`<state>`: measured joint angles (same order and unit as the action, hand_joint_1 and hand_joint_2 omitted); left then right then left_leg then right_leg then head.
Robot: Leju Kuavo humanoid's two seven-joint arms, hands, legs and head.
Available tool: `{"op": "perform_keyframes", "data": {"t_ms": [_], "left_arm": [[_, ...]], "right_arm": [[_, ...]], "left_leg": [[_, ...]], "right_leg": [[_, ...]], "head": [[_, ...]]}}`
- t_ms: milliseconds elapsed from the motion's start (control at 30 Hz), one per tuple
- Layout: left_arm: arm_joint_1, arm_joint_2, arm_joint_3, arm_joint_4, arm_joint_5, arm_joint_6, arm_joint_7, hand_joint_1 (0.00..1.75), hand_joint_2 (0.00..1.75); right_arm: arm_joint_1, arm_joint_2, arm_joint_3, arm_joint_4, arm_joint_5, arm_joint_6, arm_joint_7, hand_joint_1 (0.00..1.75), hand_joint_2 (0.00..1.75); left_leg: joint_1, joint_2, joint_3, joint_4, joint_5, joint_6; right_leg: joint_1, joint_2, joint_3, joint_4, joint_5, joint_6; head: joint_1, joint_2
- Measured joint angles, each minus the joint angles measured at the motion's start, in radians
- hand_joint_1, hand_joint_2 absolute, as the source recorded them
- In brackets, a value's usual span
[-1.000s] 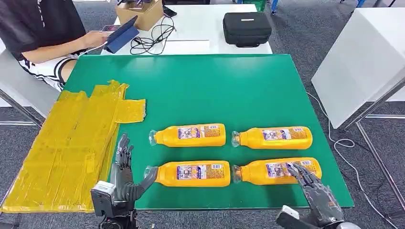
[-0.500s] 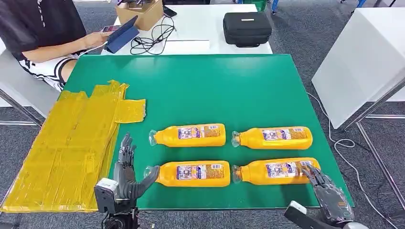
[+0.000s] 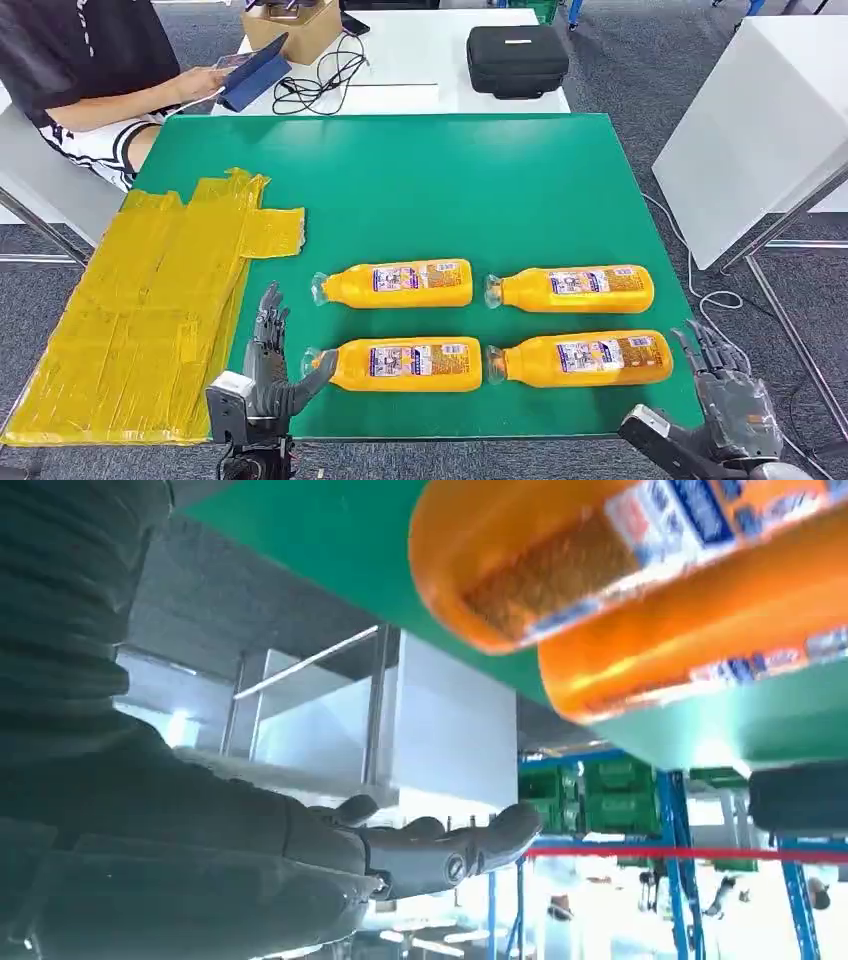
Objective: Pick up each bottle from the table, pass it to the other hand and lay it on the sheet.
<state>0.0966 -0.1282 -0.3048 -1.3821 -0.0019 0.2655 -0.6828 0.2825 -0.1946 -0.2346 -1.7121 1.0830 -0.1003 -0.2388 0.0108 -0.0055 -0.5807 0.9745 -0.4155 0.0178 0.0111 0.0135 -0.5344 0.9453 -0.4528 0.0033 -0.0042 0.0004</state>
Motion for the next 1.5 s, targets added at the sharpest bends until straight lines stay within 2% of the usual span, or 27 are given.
{"op": "perform_keyframes", "data": {"t_ms": [300, 800, 1067, 1500], "left_arm": [[-0.007, 0.000, -0.001, 0.021, 0.003, 0.007, -0.002, 0.00, 1.75], [-0.014, 0.001, -0.016, 0.030, 0.003, 0.006, -0.002, 0.00, 1.75], [-0.022, 0.001, -0.015, 0.030, -0.006, -0.009, 0.025, 0.00, 1.75], [-0.026, -0.001, -0.015, 0.043, -0.010, -0.018, 0.029, 0.00, 1.75]], "right_arm": [[-0.007, -0.018, 0.001, -0.009, 0.004, 0.098, 0.023, 0.00, 1.75], [-0.112, -0.057, 0.085, 0.093, -0.007, 0.104, 0.032, 0.00, 1.75], [-0.238, -0.135, 0.191, 0.239, -0.070, 0.076, 0.072, 0.00, 1.75], [-0.380, -0.143, 0.349, 0.486, -0.104, 0.085, 0.068, 0.00, 1.75]], "left_leg": [[0.000, 0.000, 0.000, 0.000, 0.000, 0.000], [0.000, 0.000, 0.000, 0.000, 0.000, 0.001], [0.000, 0.000, 0.000, 0.000, 0.001, 0.002], [0.000, 0.000, 0.000, 0.000, 0.001, 0.002]], "right_leg": [[0.000, 0.000, 0.000, 0.000, 0.000, 0.000], [0.000, 0.000, 0.000, 0.000, 0.000, 0.000], [0.000, 0.000, 0.001, 0.000, 0.000, 0.000], [0.000, 0.000, 0.001, 0.000, 0.000, 0.000]], "head": [[0.000, 0.000], [0.000, 0.000], [0.000, 0.000], [0.000, 0.000]]}}
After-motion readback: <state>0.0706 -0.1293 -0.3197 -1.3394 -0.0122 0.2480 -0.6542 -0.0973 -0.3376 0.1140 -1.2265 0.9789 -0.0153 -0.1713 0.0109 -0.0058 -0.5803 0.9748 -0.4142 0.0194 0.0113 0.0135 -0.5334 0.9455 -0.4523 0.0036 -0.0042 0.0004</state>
